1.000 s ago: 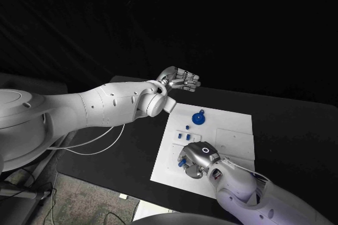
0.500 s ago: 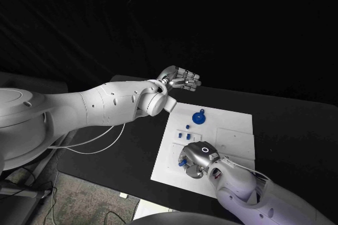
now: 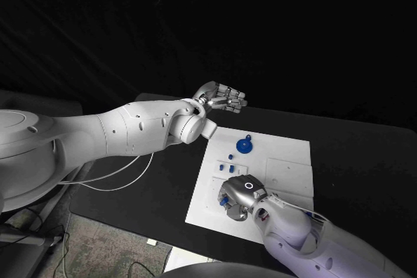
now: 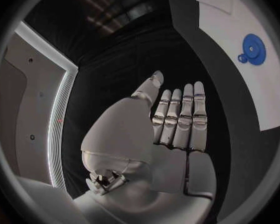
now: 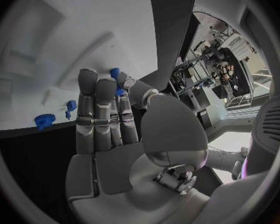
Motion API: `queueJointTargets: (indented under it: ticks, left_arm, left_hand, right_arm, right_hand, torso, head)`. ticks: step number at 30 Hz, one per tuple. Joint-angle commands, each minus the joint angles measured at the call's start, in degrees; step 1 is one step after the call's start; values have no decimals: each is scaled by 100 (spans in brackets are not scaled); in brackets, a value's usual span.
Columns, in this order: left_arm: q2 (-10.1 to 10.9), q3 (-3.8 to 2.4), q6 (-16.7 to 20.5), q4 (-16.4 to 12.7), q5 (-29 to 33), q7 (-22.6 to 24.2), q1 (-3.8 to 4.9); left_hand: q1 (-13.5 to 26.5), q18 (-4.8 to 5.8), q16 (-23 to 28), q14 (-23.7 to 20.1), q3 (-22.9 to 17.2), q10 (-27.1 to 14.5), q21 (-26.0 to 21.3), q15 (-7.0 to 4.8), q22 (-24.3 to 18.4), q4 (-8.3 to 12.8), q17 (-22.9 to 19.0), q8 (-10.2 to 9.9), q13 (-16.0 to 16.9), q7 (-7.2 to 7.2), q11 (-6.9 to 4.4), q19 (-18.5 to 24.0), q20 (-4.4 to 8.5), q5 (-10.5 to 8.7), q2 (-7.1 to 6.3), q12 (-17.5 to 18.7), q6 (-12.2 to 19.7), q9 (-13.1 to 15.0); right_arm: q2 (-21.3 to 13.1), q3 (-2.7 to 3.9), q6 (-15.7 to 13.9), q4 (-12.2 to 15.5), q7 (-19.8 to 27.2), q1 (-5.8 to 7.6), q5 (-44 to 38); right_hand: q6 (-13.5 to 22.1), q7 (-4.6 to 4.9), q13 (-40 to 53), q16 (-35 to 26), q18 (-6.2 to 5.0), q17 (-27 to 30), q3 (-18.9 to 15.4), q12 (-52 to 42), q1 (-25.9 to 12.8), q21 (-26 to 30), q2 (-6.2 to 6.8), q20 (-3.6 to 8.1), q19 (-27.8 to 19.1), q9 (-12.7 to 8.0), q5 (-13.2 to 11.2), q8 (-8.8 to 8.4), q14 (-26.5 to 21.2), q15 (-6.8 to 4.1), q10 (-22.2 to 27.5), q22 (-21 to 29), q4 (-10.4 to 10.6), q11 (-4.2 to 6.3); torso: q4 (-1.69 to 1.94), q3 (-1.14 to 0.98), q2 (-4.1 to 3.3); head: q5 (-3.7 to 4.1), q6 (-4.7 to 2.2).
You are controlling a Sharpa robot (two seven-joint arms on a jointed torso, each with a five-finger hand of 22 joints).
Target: Assemble the parts on the task board
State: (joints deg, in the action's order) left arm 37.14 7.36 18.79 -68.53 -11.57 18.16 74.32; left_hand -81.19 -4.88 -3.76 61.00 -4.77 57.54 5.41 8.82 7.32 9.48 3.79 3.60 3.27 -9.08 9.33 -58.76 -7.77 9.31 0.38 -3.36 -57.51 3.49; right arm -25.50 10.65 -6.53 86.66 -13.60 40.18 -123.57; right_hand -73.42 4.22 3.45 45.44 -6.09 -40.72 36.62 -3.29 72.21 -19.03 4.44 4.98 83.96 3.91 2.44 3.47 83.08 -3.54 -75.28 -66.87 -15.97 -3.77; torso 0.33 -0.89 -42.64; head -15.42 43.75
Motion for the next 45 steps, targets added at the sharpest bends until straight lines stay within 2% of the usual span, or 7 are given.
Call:
queueJointTargets:
  ticks: [1, 12, 14, 21, 25, 39, 45]
  left_arm:
    - [-12, -3, -81, -4, -2, 24, 8]
    - [-7, -3, -89, -7, -7, 10, 8]
    - [-5, -3, -93, -9, -10, 2, 8]
    - [-3, -3, -105, -8, -14, -12, 8]
    - [-1, -3, -111, -9, -15, -20, 8]
    - [3, -3, -144, -5, -19, -59, 8]
    - [13, -3, -156, 5, -19, -71, 9]
  left_hand:
    - [7, -53, 28, -49, 1, -21, -24, -8, -9, 30, -8, -5, 5, -4, 19, 43, 1, 0, 56, -27, 37, 4]
    - [7, -53, 28, -49, 1, -21, -24, -8, -9, 30, -8, -5, 5, -4, 19, 43, 1, 0, 56, -27, 37, 4]
    - [7, -53, 28, -49, 1, -21, -24, -8, -9, 30, -8, -5, 5, -4, 19, 43, 1, 0, 56, -27, 37, 4]
    - [0, -55, 28, -46, 9, -23, -22, -7, -10, 21, -8, -5, 4, -6, 21, 38, 1, -4, 54, -27, 48, 3]
    - [0, -55, 28, -46, 9, -23, -22, -7, -10, 21, -8, -5, 4, -6, 21, 38, 1, -4, 54, -27, 48, 3]
    - [9, -53, 29, -60, 21, -32, -29, -2, -15, 5, -9, -5, 5, -7, 23, 47, -5, -6, 51, -27, 61, 3]
    - [18, -53, 28, -59, 26, -34, -32, -2, -19, -7, -8, -6, 5, -7, 22, 46, -7, -6, 52, -28, 70, 2]
  right_arm:
    - [25, -21, 160, -5, -25, -10, -117]
    - [64, -63, 283, -17, 94, 27, 44]
    - [63, -74, 264, -29, 123, 33, 103]
    - [79, -101, 103, -62, 197, 39, 262]
    - [84, -112, -36, -74, 232, 40, 334]
    - [48, -119, -279, -103, 237, 47, 594]
    - [25, -120, -397, -110, 253, 53, 729]
  right_hand:
    - [-20, 2, 6, -23, -71, -6, 31, -21, -45, 31, -17, 30, 186, 6, 34, 19, 11, -34, -274, -6, 8, 254]
    - [19, 10, 5, -30, -74, 23, -80, -19, -199, 74, 33, -9, 174, 10, 56, 17, -2, -8, -204, -4, 59, 259]
    - [91, 30, 4, -36, -69, 51, -420, -22, -198, 136, -19, -21, 189, 5, 64, 20, -5, 6, -102, 50, 64, 238]
    - [415, 67, -4, -40, -92, 101, -804, -13, -420, 233, 76, -75, 204, -22, 60, 5, -21, 69, 242, 155, 127, 123]
    - [711, 152, -7, -26, -133, 126, -829, -14, -422, 258, 142, -137, 212, -32, 55, 3, -20, 136, 499, 195, 97, 34]
    - [1031, 222, -11, -34, -225, 233, -902, -19, -391, 359, 304, -222, 185, -35, 48, 3, -118, 212, 969, 334, 129, -99]
    - [1270, 273, -9, -192, -309, 586, -1540, -33, -97, 654, 407, -306, 203, -36, 67, 5, -164, 283, 1422, 686, 371, -198]
  torso:
    - [1, 5, -2]
    - [2, 4, -1]
    - [0, 3, -1]
    - [2, -3, -2]
    - [-3, -4, -1]
    - [2, -2, 0]
    - [0, -8, 1]
  head:
    - [1, 5]
    - [-7, 14]
    - [-12, 19]
    - [-22, 35]
    - [-16, 33]
    - [15, 24]
    - [30, 15]
